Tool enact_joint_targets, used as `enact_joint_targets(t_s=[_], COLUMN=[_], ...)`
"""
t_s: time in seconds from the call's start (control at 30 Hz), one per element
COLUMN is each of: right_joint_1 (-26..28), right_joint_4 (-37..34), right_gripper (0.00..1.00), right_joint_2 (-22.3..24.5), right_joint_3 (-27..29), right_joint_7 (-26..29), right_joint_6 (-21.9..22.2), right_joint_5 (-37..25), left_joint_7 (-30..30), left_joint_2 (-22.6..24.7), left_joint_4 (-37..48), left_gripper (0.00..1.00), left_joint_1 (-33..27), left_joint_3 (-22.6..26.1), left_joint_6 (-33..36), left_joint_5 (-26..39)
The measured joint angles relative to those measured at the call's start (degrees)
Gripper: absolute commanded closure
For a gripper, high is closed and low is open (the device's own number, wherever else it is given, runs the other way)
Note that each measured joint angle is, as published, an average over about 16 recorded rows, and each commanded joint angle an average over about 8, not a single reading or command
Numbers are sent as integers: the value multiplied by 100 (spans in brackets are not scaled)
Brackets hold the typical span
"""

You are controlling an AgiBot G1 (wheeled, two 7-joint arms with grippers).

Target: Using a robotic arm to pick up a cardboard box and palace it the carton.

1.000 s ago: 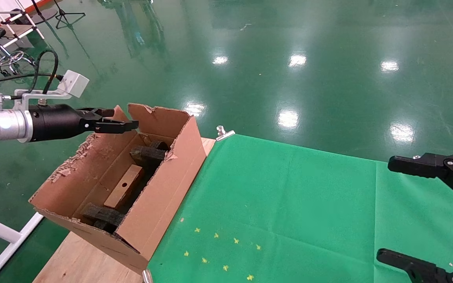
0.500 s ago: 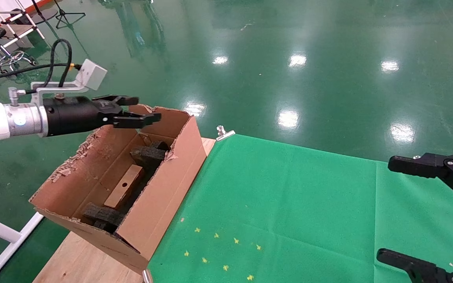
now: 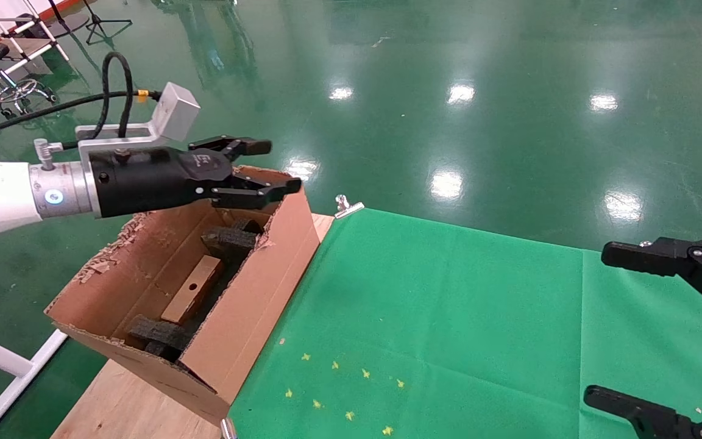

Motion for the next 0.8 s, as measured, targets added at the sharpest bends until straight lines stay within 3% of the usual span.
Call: enact_joint_targets(t_s=[0.8], right_joint_1=[1], right_joint_4=[0], right_gripper=[0], right_joint_2=[2], right_joint_3=[-4], right_joint_7=[-2], right_joint_6=[2], right_joint_5=[3], left_joint_7=[74], left_joint_2=[-72], left_joint_4=[-2546], left_gripper=[0], left_joint_1=[1526], left_joint_3=[-496], left_joint_6=[631], left_joint_5=[-1886])
